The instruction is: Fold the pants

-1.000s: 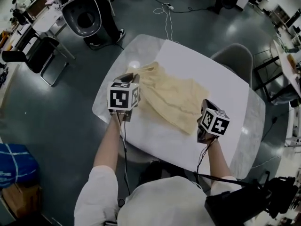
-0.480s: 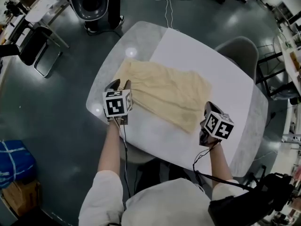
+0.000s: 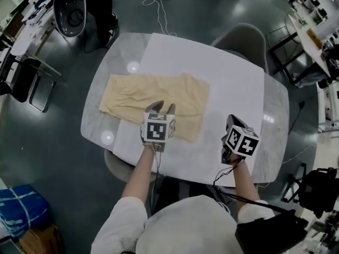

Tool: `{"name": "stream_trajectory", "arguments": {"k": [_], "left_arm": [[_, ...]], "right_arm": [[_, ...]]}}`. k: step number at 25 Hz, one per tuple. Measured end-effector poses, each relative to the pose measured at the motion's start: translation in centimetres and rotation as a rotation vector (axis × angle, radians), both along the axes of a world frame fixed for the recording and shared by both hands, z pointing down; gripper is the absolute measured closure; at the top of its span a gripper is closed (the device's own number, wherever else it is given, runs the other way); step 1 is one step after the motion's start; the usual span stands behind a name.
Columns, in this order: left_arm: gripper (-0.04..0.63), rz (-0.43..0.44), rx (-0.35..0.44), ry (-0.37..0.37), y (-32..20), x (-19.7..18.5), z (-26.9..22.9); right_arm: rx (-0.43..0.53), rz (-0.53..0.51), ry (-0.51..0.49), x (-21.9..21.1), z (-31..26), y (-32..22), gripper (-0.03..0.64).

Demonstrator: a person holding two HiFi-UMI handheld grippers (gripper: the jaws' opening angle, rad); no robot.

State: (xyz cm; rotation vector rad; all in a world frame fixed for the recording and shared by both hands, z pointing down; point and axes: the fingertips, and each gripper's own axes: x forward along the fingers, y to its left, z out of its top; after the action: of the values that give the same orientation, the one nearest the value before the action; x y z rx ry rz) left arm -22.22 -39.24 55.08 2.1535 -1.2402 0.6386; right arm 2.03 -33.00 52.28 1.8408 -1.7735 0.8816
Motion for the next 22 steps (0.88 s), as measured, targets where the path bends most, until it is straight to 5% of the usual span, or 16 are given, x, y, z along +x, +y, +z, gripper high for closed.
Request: {"name": "stream_trajectory", "arguments": {"k": [11, 22], "left_arm": [[0.457, 0.160, -0.015, -0.135, 3.2, 15.3, 3.8], [0.457, 0.220, -0.059, -0.382, 2.7, 19.7, 9.1]], "right_arm": [[-0.027, 0.067, -0.098, 9.8, 3.5, 4.3, 0.624], [-0.044, 0.009, -0.140, 11.7, 7.0, 3.8, 0.624]]}}
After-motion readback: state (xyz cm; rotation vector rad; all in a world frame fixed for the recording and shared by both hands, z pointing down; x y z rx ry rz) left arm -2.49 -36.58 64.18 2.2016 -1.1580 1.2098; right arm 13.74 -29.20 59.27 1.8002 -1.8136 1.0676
